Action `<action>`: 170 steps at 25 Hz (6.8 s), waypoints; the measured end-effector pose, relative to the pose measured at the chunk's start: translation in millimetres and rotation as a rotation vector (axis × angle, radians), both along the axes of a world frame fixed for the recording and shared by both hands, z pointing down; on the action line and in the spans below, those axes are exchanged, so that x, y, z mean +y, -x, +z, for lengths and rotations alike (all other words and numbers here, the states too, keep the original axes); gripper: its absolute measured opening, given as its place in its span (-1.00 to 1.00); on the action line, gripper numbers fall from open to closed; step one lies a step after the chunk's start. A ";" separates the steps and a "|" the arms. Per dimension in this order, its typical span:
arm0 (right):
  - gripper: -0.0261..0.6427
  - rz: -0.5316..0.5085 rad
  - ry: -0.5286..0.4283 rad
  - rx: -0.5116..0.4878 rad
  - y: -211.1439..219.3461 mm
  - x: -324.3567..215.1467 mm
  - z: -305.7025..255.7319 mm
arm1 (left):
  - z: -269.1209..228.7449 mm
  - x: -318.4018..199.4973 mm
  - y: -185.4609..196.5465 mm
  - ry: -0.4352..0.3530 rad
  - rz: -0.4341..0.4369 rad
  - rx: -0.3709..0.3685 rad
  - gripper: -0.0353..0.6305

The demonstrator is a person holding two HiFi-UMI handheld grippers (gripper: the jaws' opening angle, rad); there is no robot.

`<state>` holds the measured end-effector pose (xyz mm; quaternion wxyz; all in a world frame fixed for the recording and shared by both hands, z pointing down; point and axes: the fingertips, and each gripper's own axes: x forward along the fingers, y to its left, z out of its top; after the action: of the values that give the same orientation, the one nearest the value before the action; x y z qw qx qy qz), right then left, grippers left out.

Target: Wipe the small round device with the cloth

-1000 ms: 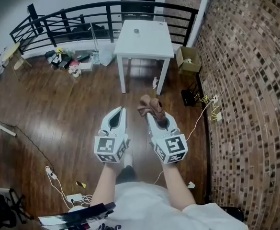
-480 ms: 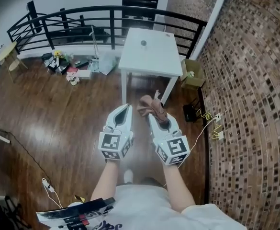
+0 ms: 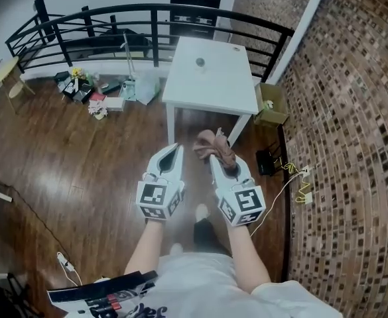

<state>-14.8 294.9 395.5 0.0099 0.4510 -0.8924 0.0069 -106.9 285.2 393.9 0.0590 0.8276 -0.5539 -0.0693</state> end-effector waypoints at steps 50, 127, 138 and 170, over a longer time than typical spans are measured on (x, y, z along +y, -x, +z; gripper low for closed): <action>-0.83 0.065 0.004 0.009 35.2 -627.7 -7.5 | -5.8 -635.2 51.6 -0.027 0.048 -0.021 -0.85; -0.83 0.190 0.274 0.083 -102.8 -741.3 112.1 | 354.7 -780.5 -27.5 0.518 0.213 -0.319 0.12; -0.83 0.143 0.229 0.038 -95.3 -747.1 90.0 | 279.7 -770.1 -57.9 0.496 0.344 -0.140 0.12; -0.83 -0.503 0.137 0.038 34.5 -739.6 -38.6 | 54.7 -740.5 -97.4 0.271 0.545 -0.015 0.12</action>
<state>-49.3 -444.6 356.9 0.0589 0.2131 -0.9736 0.0563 -9.4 -455.2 448.6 0.1812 0.9308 -0.3162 0.0298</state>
